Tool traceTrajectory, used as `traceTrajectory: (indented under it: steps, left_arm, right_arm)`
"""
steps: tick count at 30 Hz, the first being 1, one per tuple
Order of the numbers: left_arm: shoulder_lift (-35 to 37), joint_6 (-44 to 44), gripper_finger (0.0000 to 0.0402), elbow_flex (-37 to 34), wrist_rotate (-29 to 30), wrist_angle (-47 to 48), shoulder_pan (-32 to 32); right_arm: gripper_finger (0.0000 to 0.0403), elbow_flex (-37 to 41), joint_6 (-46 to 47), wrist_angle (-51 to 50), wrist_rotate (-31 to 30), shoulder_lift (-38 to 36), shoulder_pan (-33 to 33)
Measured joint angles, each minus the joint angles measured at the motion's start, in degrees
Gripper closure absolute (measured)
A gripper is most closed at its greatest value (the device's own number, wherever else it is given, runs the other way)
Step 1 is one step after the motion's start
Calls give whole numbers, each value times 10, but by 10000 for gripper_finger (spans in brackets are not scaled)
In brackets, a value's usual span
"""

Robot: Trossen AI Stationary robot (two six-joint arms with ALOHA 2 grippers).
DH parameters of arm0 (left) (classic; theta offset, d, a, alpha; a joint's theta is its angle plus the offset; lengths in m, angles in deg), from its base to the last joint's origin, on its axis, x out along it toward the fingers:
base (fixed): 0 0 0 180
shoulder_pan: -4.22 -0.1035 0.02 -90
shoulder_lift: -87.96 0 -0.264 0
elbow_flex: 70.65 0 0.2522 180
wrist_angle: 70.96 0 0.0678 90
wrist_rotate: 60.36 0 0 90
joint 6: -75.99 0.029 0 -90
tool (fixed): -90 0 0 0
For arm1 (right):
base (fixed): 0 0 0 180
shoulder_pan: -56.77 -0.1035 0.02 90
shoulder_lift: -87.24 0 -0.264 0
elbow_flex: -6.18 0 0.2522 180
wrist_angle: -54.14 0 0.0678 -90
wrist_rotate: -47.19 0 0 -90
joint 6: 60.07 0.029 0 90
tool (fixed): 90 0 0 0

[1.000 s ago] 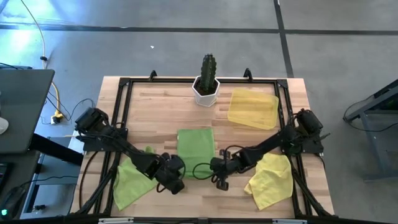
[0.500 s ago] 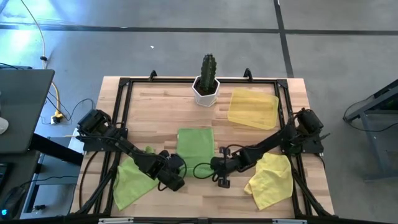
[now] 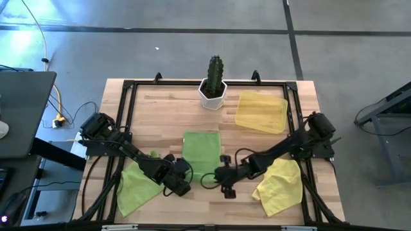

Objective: Roll microfiber towels into tight, uniform cylinder then place into a basket
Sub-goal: Roll the green towel

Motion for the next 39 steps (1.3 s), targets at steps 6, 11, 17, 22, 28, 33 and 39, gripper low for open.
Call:
traceTrajectory:
  steps: [6,11,17,22,28,33,39]
  left_arm:
    - [0,-3,400,0,5,20,0]
    - [0,-4,400,0,5,20,0]
    - [0,-1,400,0,5,20,0]
    - [0,8,377,0,5,19,0]
    - [3,125,326,2,23,24,0]
    - [3,245,296,53,36,101,0]
    - [4,268,278,104,-2,171,5]
  right_arm:
    - [354,0,0,15,7,40,0]
    - [362,0,0,13,2,59,2]
    - [361,0,15,-6,5,60,8]
    - [328,0,15,-26,9,59,8]
    - [281,-1,34,-30,10,59,8]
    - [273,-1,46,-41,12,58,8]
    - [274,-1,47,-43,12,58,8]
